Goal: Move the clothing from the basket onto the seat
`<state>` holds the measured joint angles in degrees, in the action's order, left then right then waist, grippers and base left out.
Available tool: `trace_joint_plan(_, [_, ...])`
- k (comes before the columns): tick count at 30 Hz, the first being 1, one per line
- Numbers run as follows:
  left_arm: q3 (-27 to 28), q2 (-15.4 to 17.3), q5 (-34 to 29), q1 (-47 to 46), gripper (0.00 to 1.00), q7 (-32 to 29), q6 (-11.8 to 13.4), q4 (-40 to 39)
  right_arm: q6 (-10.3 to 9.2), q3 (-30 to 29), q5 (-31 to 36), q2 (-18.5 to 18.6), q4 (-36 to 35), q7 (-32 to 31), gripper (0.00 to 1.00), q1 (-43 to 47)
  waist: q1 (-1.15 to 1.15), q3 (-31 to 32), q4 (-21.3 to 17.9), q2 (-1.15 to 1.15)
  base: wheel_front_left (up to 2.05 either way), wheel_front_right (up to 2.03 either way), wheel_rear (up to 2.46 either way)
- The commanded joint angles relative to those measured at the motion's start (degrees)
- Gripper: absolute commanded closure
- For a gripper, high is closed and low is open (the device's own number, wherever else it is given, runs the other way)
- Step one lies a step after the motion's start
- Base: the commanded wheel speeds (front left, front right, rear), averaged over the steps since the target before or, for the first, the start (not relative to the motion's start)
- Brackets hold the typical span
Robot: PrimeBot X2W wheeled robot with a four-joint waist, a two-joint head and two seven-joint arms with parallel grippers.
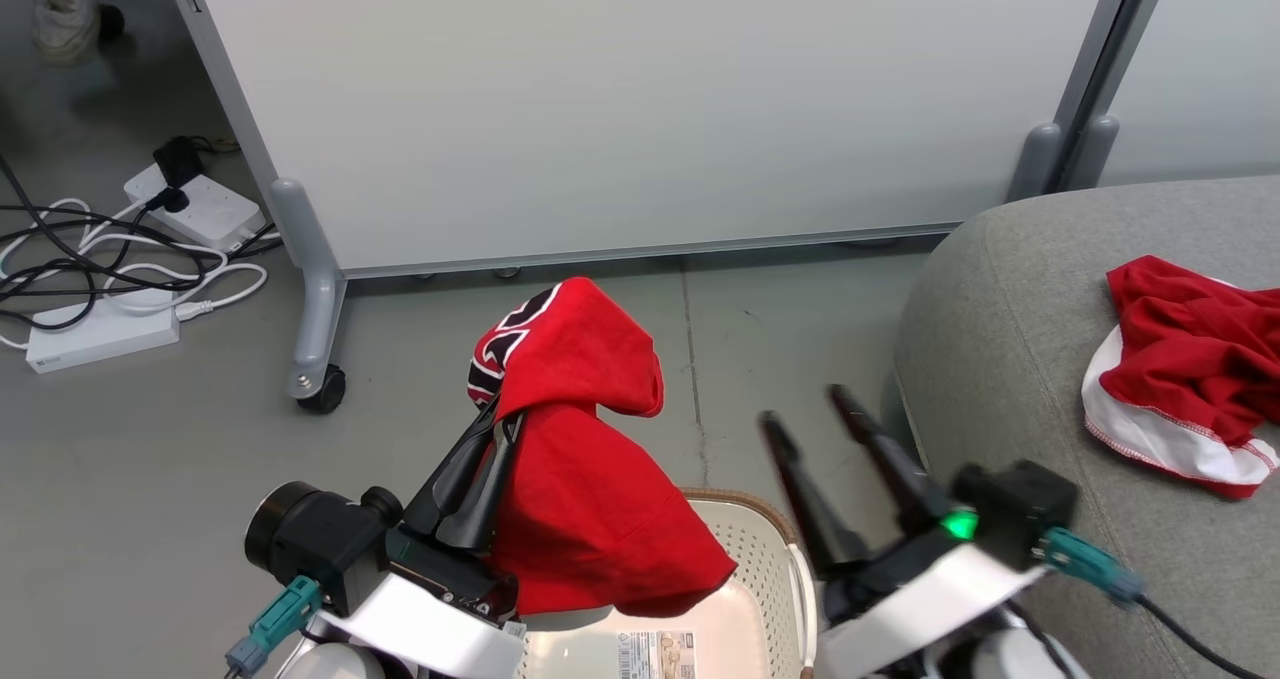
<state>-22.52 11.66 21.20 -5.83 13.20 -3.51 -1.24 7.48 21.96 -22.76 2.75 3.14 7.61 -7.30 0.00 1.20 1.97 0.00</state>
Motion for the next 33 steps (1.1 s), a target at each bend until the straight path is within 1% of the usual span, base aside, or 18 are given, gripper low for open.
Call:
trace_joint_plan(1, [0.1,0.3,0.2,-0.8,1.0,0.1,-0.2,-0.3,0.04,3.9,-1.9,0.3,0.9,0.8,0.0,-2.5,0.0,-0.2,0.3,0.0,0.0,0.0,0.0])
trace_joint_plan(2, [0.1,0.4,0.3,-0.8,1.0,0.1,-0.2,-0.3,0.04,6.3,-3.1,0.3,1.5,0.9,0.0,-3.8,0.0,-0.3,0.5,0.0,0.0,0.0,0.0])
trace_joint_plan(3, [0.1,0.4,0.3,-0.8,1.0,0.1,-0.2,-0.3,0.04,6.3,-3.1,0.3,1.5,0.9,0.0,-3.8,0.0,-0.3,0.5,0.0,0.0,0.0,0.0])
trace_joint_plan(8, [-0.2,0.5,0.7,-1.2,1.0,-0.1,-0.4,-0.3,0.04,17.8,-7.2,0.3,5.9,1.3,0.0,-9.9,0.0,-0.6,1.3,0.0,0.0,0.0,0.0])
trace_joint_plan(12, [-0.3,0.7,0.9,-1.4,1.0,-0.2,-0.4,-0.5,0.04,24.2,-10.2,0.3,10.3,1.5,0.0,-13.8,0.0,-0.8,1.7,0.0,0.0,0.0,0.0])
trace_joint_plan(16, [-0.4,1.0,1.1,-1.6,1.0,-0.2,-0.4,-0.8,0.04,27.3,-10.7,0.3,15.6,2.2,0.0,-17.1,0.0,-1.0,1.9,0.0,0.0,0.0,0.0])
trace_joint_plan(20, [-0.4,1.2,1.2,-1.7,1.0,-0.1,-0.4,-1.1,0.04,29.9,-11.9,0.3,19.3,2.3,0.0,-19.2,0.0,-1.3,1.8,0.0,0.0,0.0,0.0])
trace_joint_plan(21, [-0.5,1.2,1.2,-1.8,1.0,-0.1,-0.4,-1.1,0.04,30.4,-11.9,0.3,20.1,2.1,0.03,-19.8,0.0,-1.4,1.8,0.0,0.0,0.0,0.0])
trace_joint_plan(22, [-0.5,1.3,1.3,-1.9,1.0,0.0,-0.4,-1.2,0.04,31.0,-12.6,0.3,20.6,2.4,0.54,-20.2,0.0,-1.5,1.8,0.0,0.0,0.0,0.0])
trace_joint_plan(23, [-0.6,1.3,1.2,-1.9,1.0,0.0,-0.4,-1.3,0.04,31.7,-13.5,0.3,20.9,2.4,1.0,-20.5,0.0,-1.6,1.8,0.0,0.0,0.0,0.0])
trace_joint_plan(30, [-0.7,1.5,1.2,-2.1,1.0,0.1,-0.2,-1.1,0.04,33.3,-16.2,0.3,22.6,4.3,1.0,-22.7,0.0,-2.0,1.7,0.0,0.0,0.0,0.0])
trace_joint_plan(31, [-0.8,1.6,0.8,-2.1,0.61,-0.1,0.1,-0.9,0.04,33.2,-16.4,0.3,22.7,4.6,1.0,-23.0,0.0,-2.1,1.7,0.0,0.0,0.0,0.0])
trace_joint_plan(32, [-0.9,1.6,0.6,-2.1,0.07,-0.2,0.2,-0.8,0.04,33.0,-16.6,0.3,22.8,5.0,1.0,-23.2,0.0,-2.1,1.6,0.0,0.0,0.0,0.0])
trace_joint_plan(33, [-1.0,1.6,0.5,-2.1,0.0,-0.2,0.2,-0.7,0.04,32.8,-16.8,0.3,23.0,5.2,1.0,-23.3,0.0,-2.1,1.6,0.0,0.0,0.0,0.0])
